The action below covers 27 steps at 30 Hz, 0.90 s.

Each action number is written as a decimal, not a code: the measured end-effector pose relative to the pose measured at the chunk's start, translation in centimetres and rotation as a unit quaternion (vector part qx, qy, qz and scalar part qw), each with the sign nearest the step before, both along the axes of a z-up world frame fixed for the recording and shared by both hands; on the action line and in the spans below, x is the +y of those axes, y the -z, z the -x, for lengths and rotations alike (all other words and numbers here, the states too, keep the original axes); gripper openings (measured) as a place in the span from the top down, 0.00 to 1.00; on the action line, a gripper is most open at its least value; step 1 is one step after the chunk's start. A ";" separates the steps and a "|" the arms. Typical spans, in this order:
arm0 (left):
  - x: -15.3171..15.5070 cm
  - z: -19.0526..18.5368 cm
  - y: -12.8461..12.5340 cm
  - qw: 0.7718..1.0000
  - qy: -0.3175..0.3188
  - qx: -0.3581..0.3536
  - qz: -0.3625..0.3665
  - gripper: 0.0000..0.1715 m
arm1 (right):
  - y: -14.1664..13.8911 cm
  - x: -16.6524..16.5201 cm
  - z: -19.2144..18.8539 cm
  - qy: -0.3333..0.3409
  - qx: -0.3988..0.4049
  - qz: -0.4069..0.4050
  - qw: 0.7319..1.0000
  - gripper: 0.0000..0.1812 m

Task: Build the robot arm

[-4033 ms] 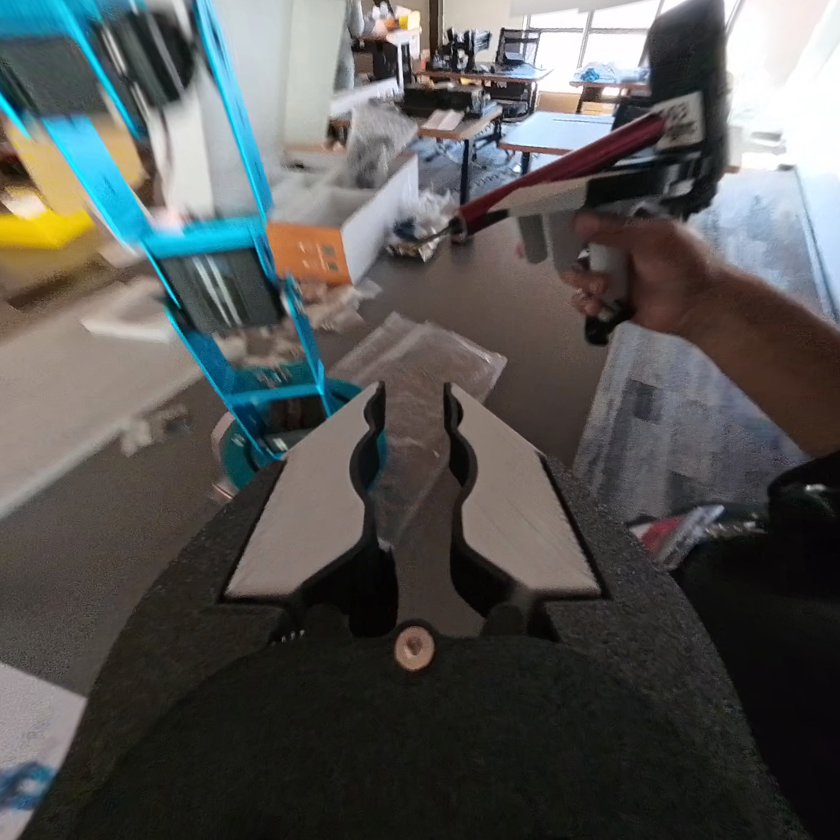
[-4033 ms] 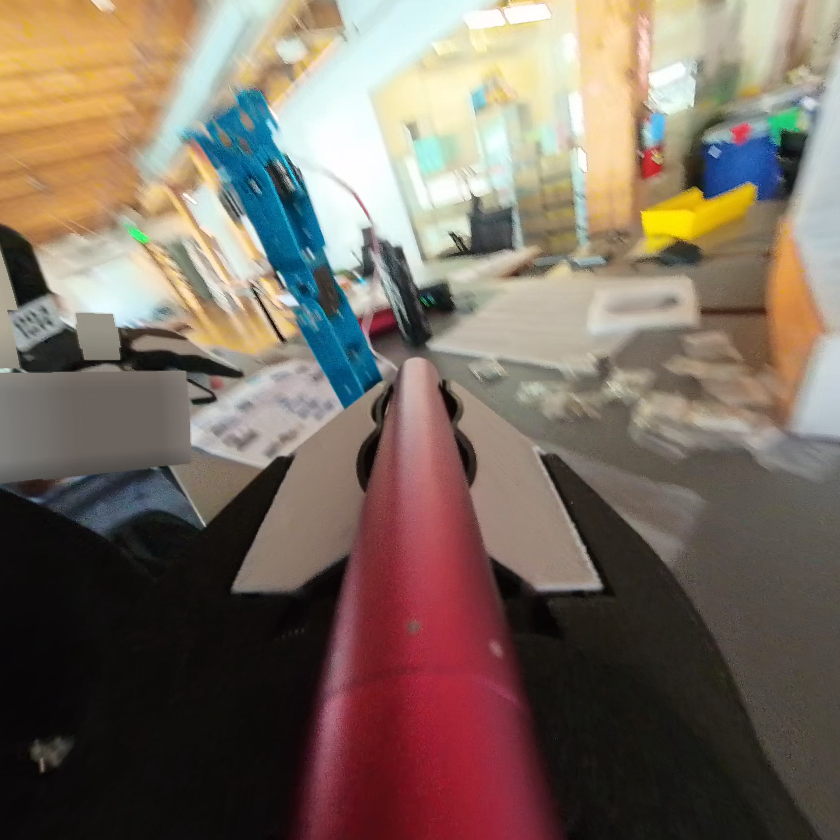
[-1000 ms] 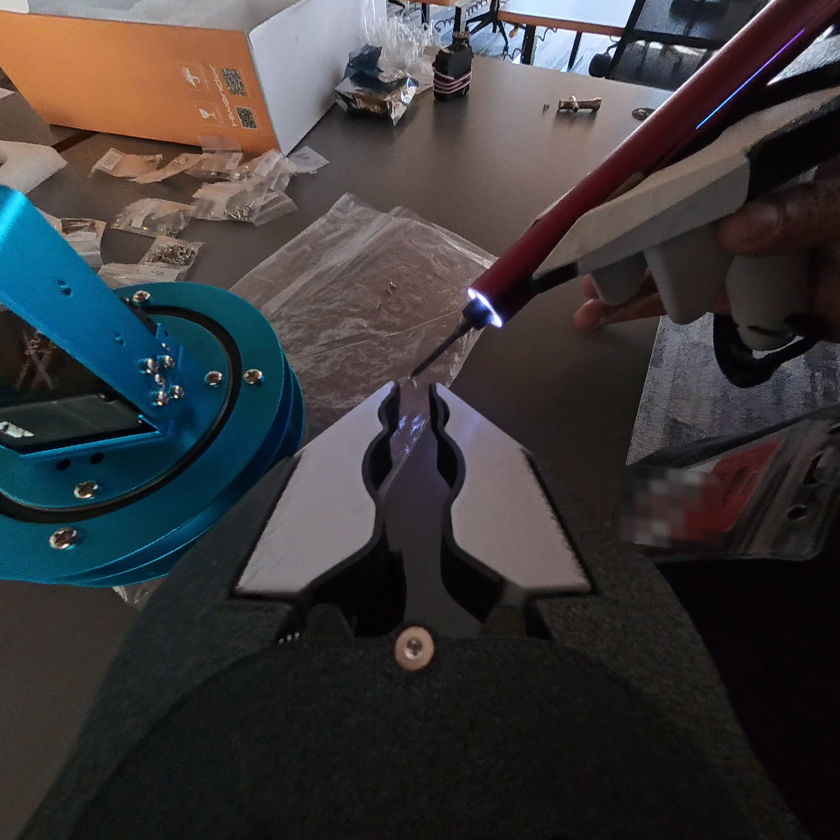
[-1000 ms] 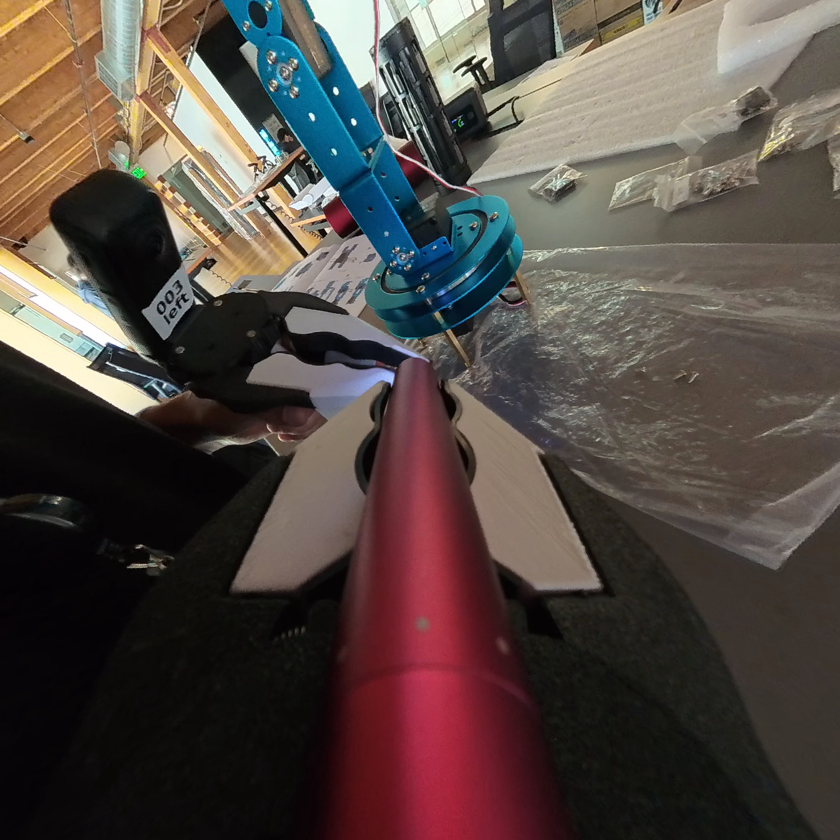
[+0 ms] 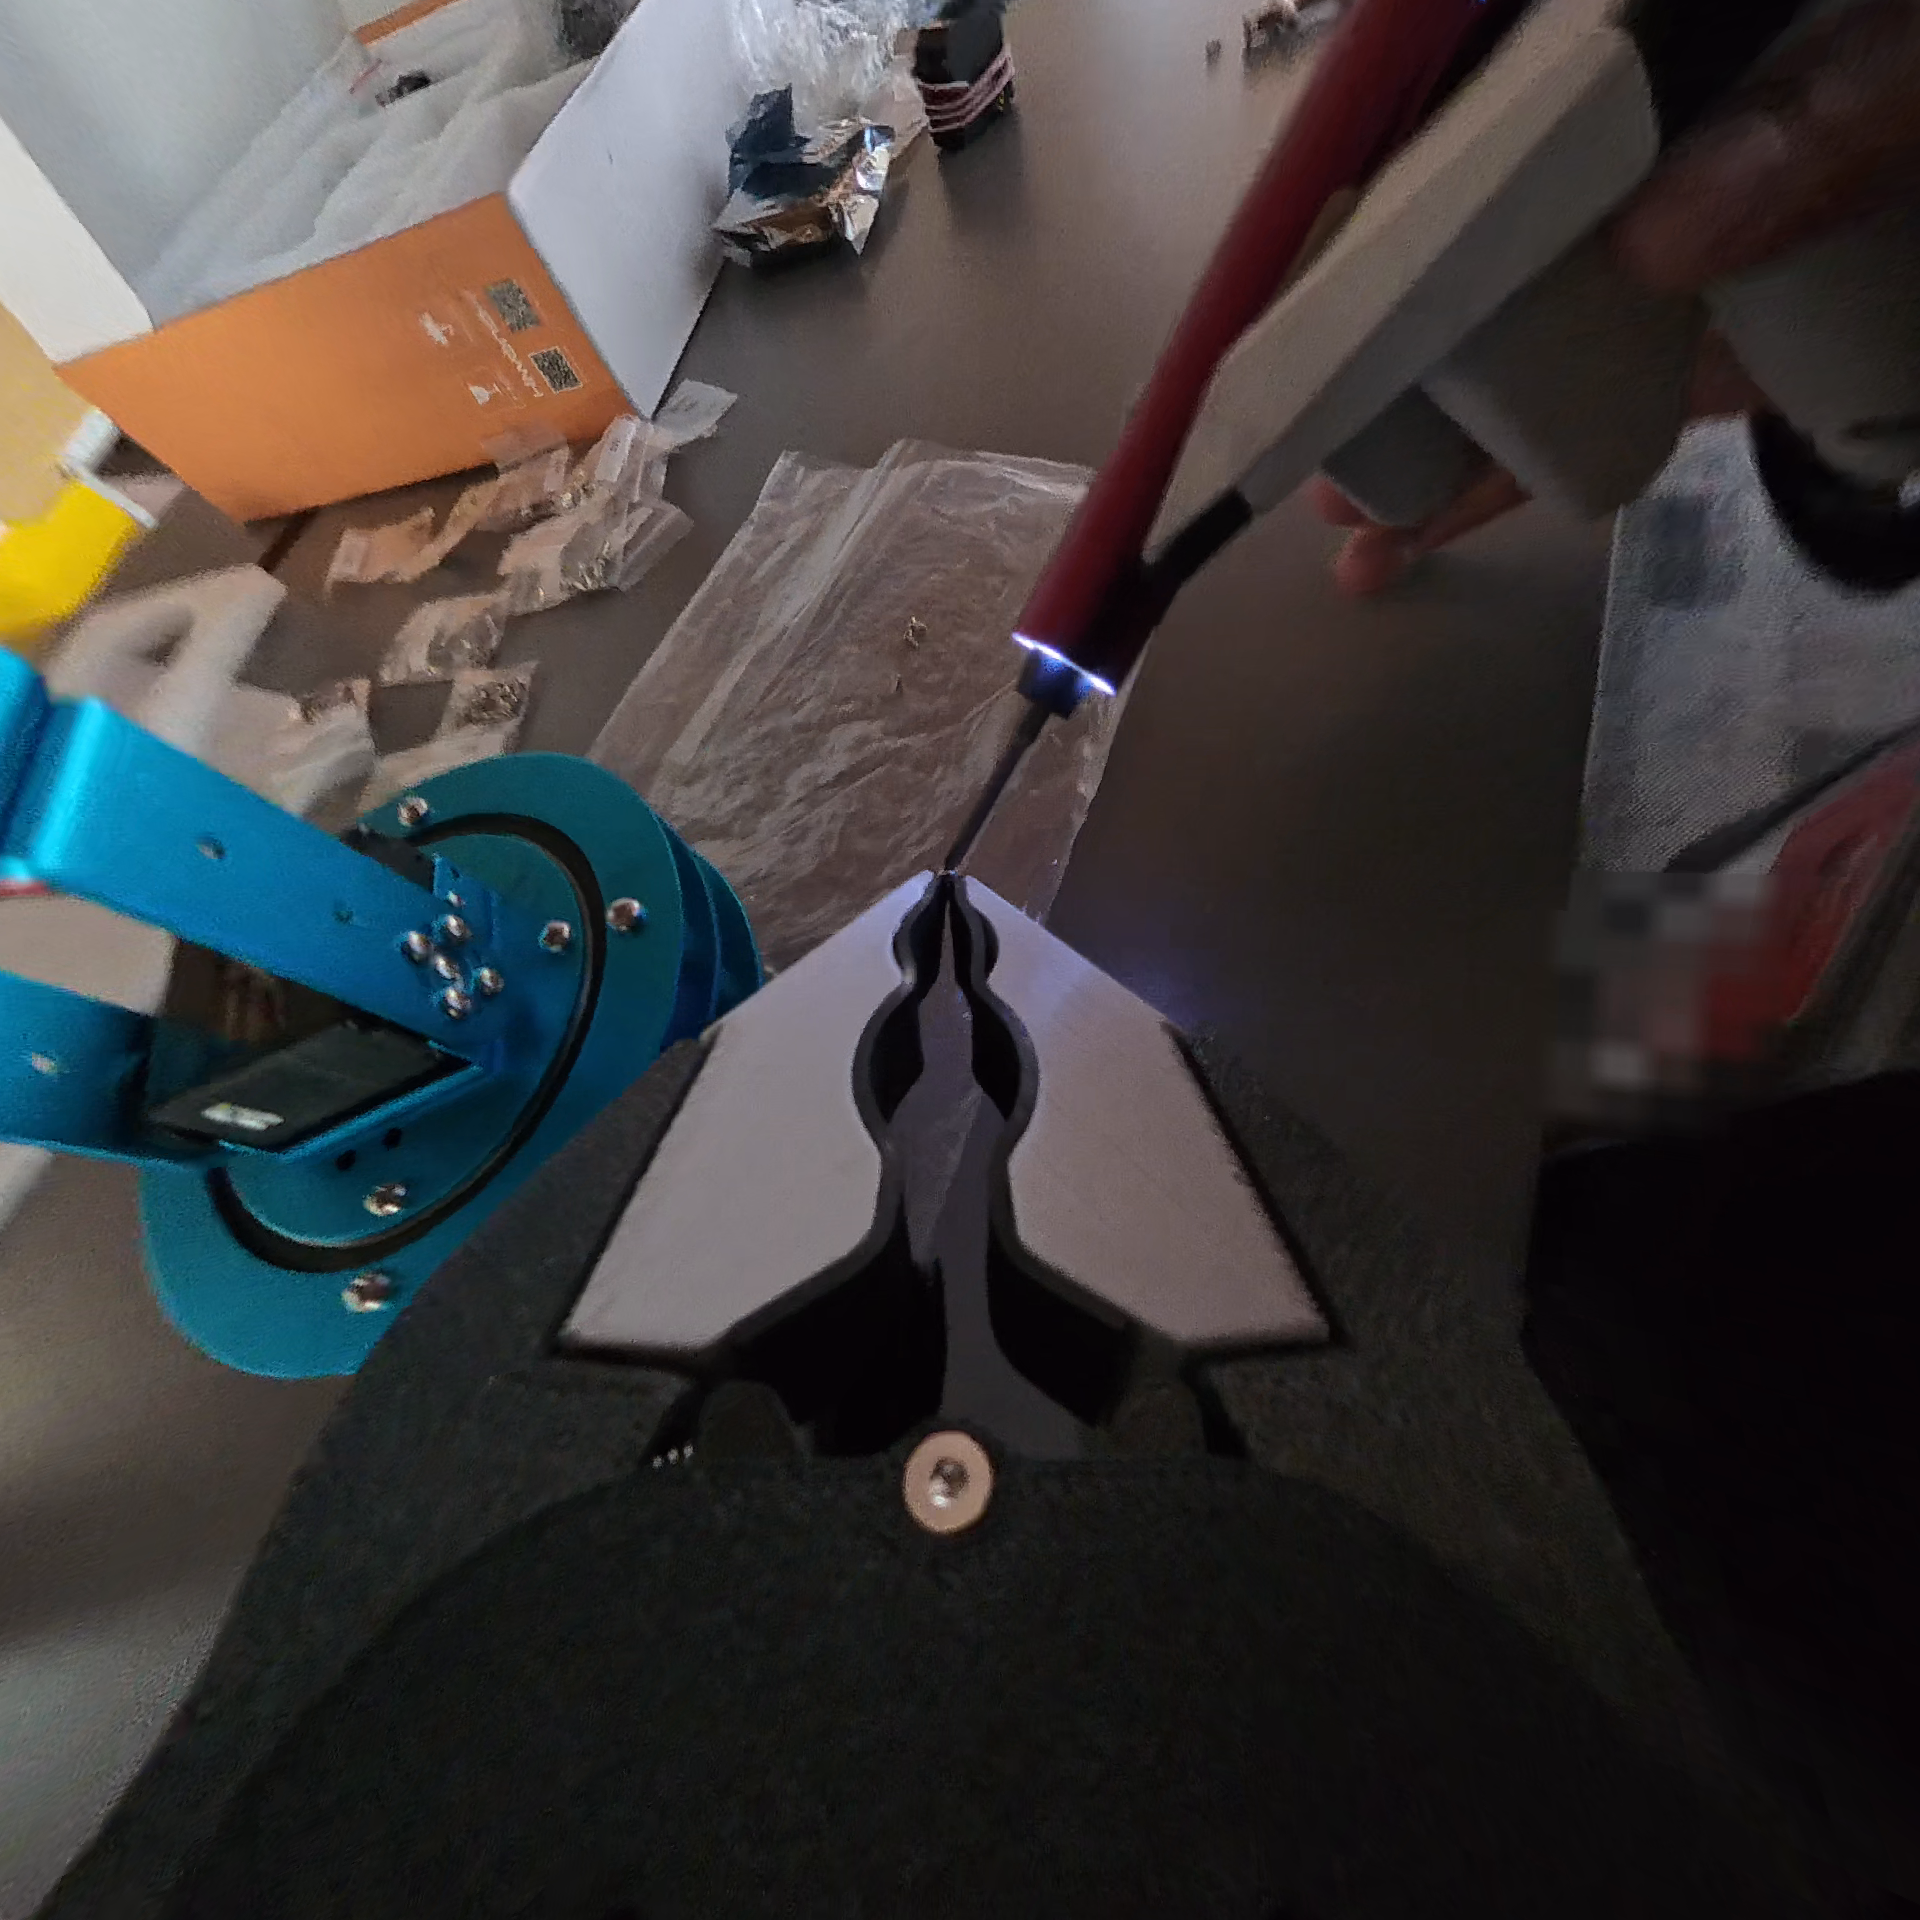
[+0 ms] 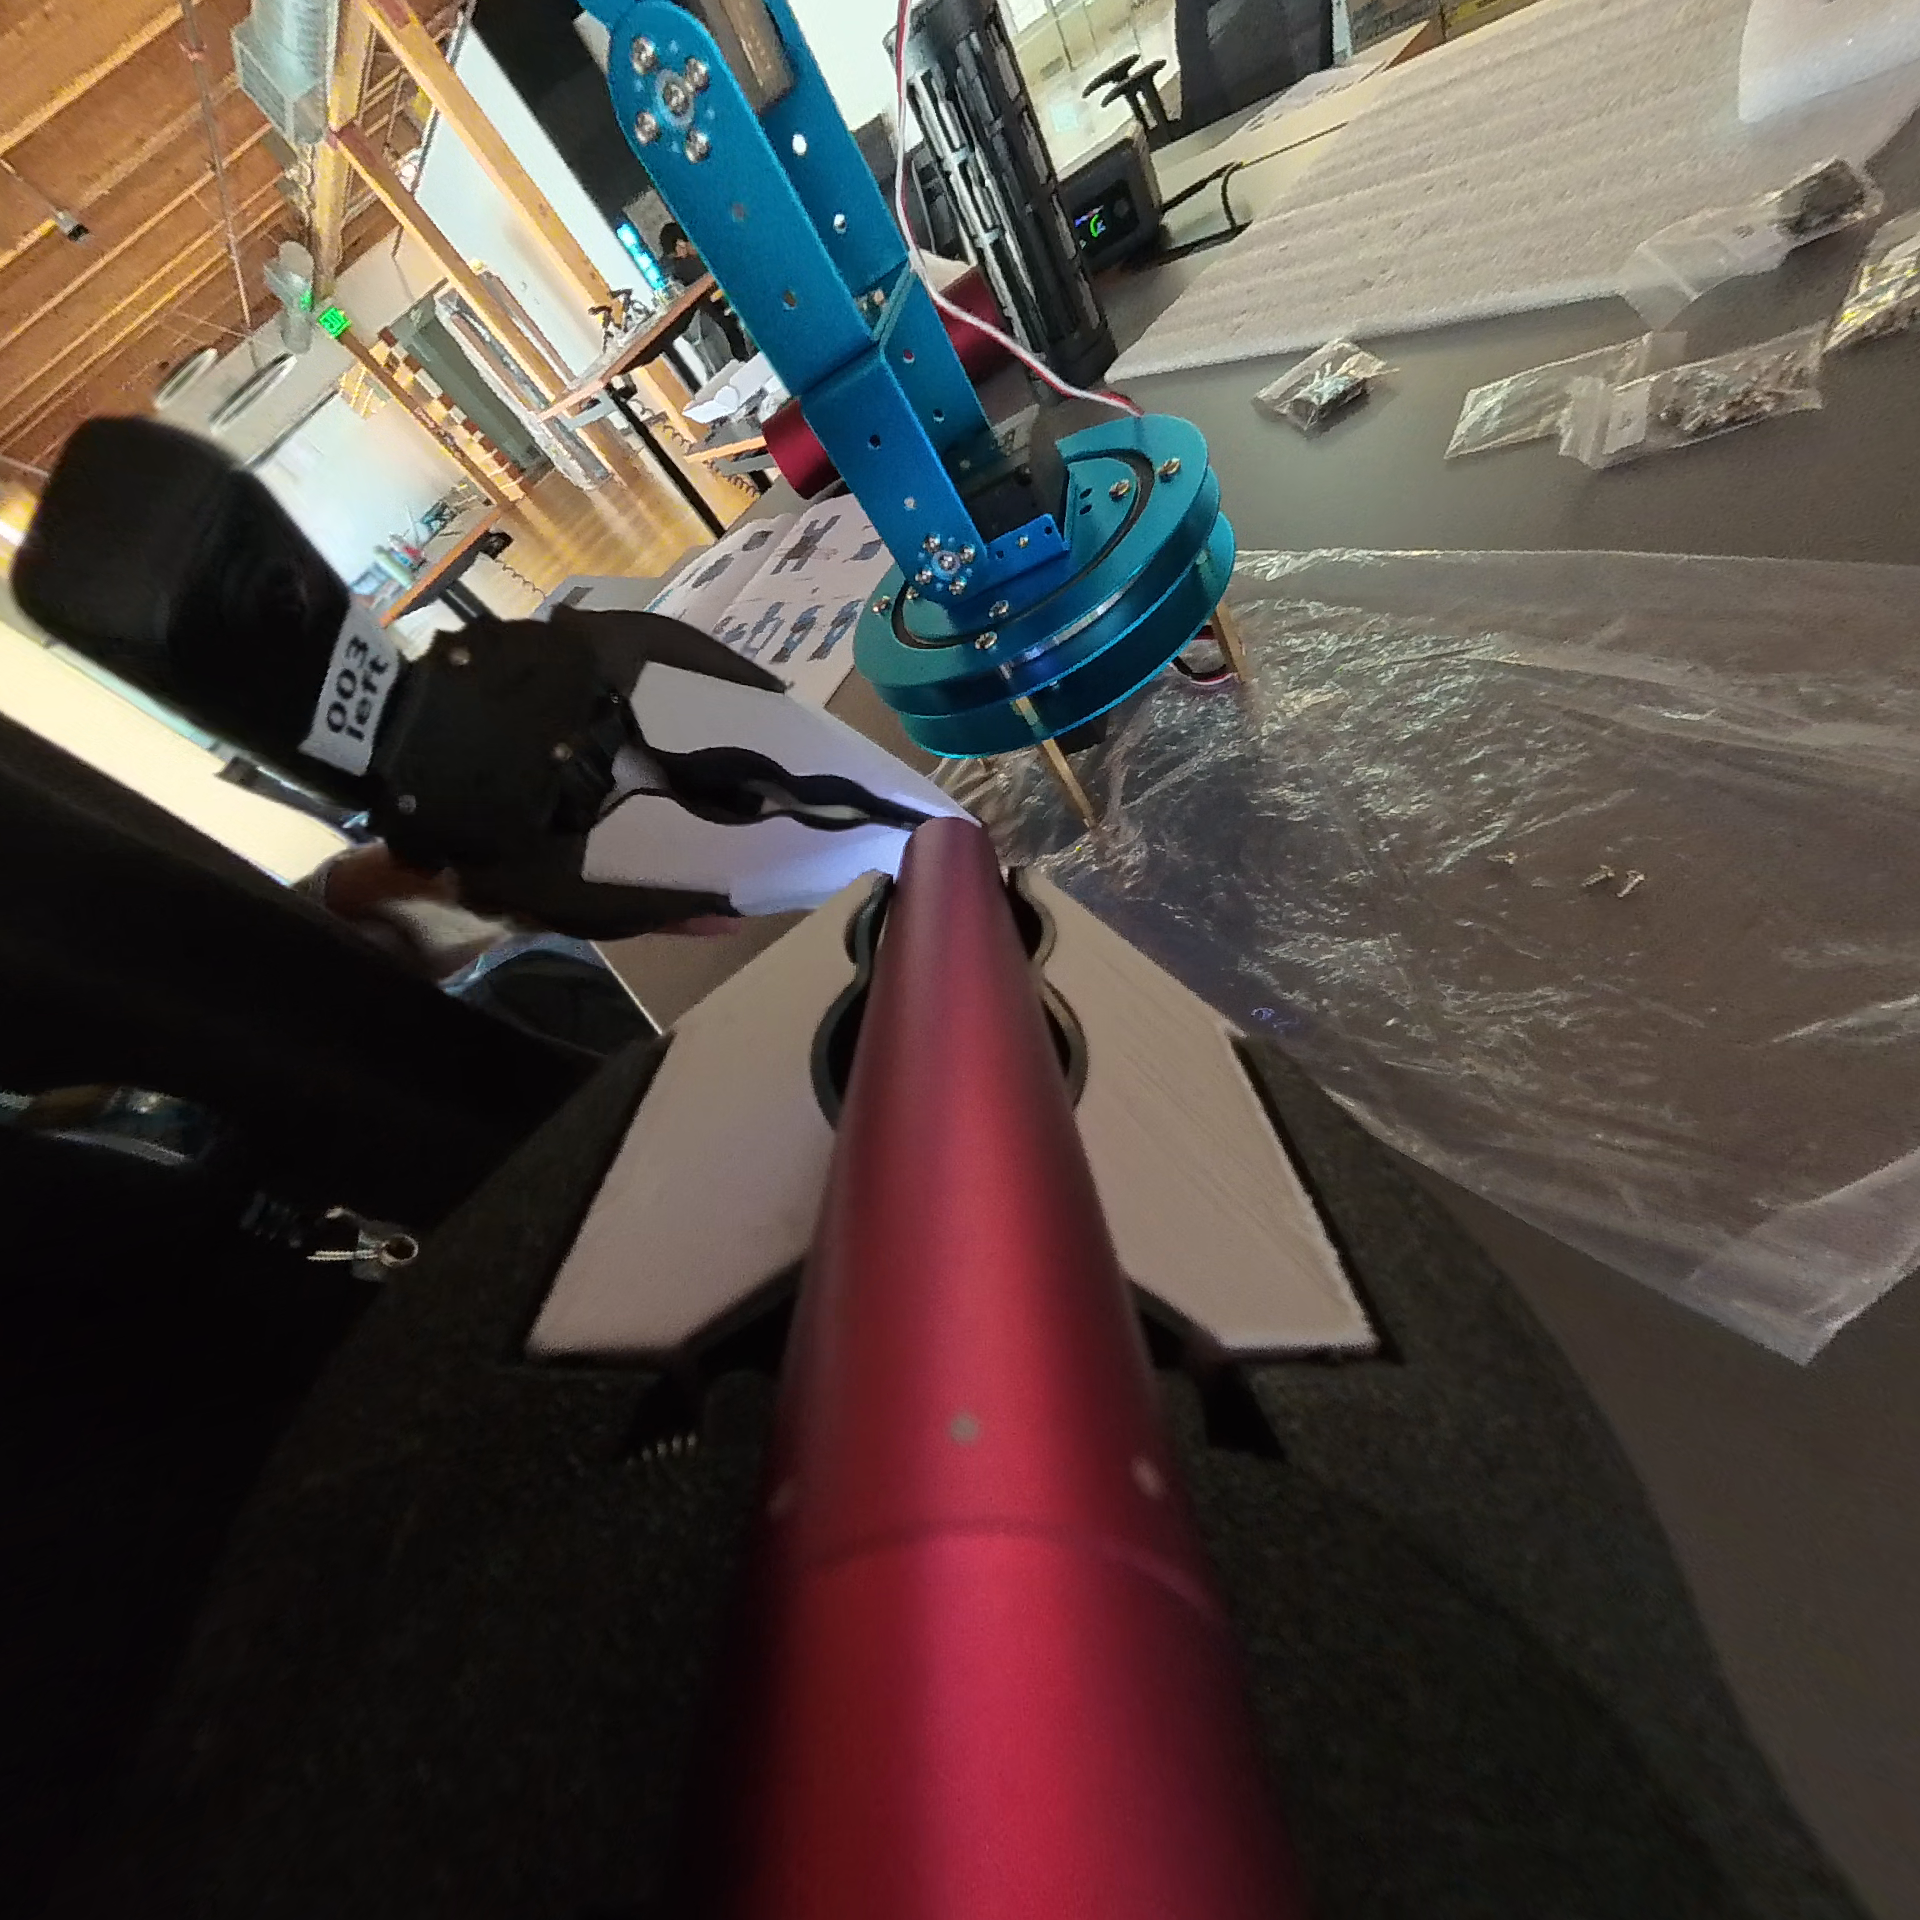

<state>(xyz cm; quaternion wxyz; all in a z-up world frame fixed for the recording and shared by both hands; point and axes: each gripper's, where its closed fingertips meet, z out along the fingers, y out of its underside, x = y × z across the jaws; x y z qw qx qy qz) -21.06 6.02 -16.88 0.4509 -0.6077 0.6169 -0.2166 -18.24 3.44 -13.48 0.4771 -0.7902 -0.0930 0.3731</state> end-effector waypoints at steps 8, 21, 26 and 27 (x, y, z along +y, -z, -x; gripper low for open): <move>0.5 0.7 -0.2 0.953 0.104 0.114 -0.260 1.00 | 0.2 0.4 0.2 -0.028 0.026 0.021 0.999 0.88; 0.8 1.5 -3.6 0.931 0.111 0.148 -0.316 1.00 | -1.7 0.0 0.5 -0.035 0.126 -0.015 0.991 0.87; 0.6 1.9 -4.2 0.930 0.107 0.154 -0.317 1.00 | -2.9 -0.4 -0.5 -0.032 0.170 -0.028 0.985 0.88; 0.4 1.9 -4.4 0.932 0.107 0.146 -0.313 1.00 | -3.1 -0.5 -0.6 -0.034 0.173 -0.032 0.984 0.88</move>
